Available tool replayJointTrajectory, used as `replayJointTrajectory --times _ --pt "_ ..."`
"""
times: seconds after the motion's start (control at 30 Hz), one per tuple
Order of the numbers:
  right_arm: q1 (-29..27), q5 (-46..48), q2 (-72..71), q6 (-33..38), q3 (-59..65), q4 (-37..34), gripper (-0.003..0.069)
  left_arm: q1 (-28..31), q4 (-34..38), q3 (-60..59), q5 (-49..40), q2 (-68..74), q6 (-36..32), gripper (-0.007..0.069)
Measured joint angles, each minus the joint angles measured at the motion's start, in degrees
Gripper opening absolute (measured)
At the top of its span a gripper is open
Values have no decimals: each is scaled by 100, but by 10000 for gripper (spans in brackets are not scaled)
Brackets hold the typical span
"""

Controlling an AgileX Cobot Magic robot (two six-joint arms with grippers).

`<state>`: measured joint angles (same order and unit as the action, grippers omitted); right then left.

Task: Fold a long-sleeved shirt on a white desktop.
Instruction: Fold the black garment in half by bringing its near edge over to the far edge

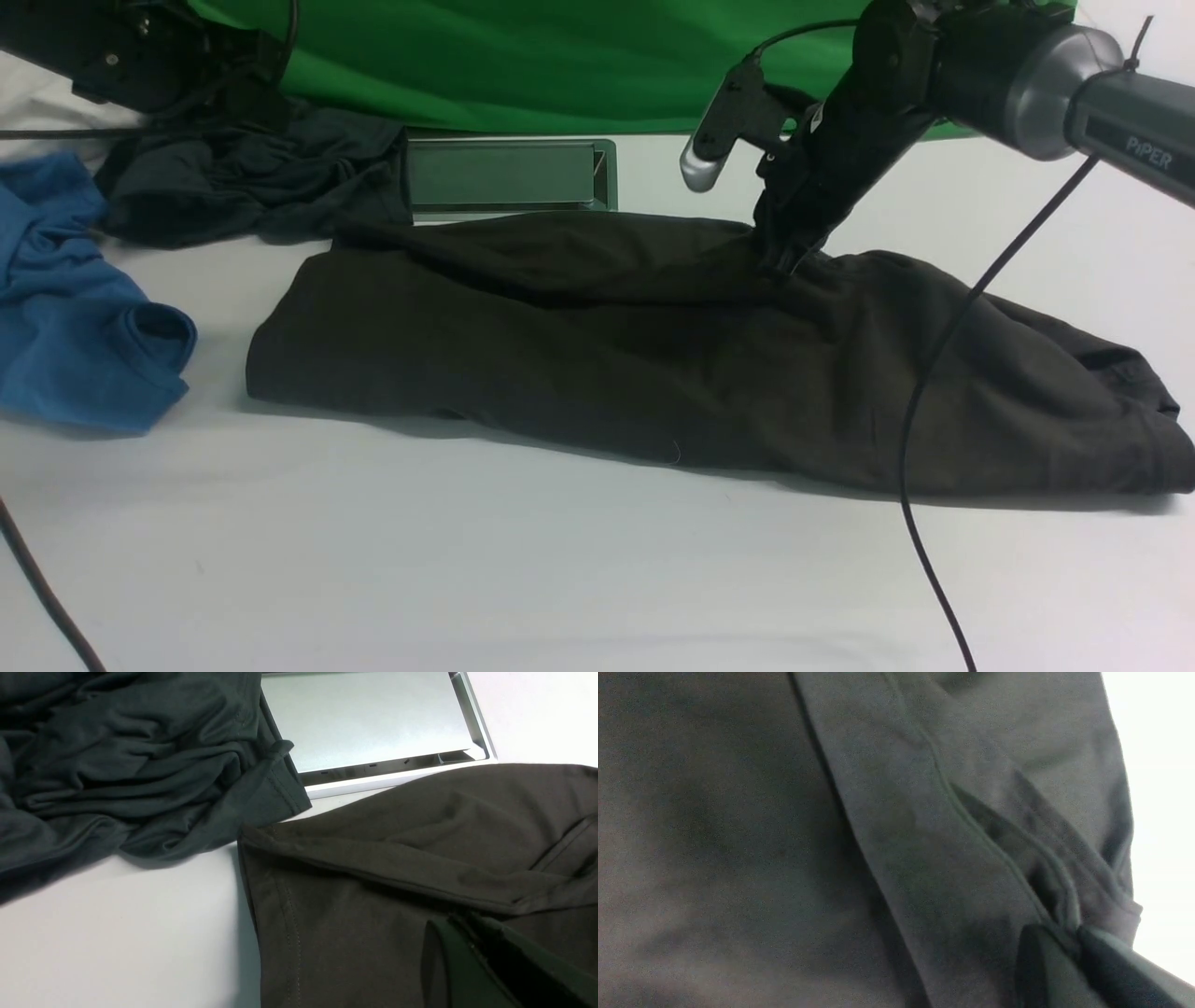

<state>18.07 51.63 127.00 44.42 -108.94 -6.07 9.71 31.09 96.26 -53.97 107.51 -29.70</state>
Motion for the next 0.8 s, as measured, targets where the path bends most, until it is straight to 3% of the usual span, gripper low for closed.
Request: replayJointTrajectory --times 0.53,0.8 --pt "-211 -1277 194 -318 -447 -298 75 0 -6 0 0 0 -6 21" --pt "-502 -1351 728 -1188 -447 -291 103 0 -44 0 -37 0 -6 21"
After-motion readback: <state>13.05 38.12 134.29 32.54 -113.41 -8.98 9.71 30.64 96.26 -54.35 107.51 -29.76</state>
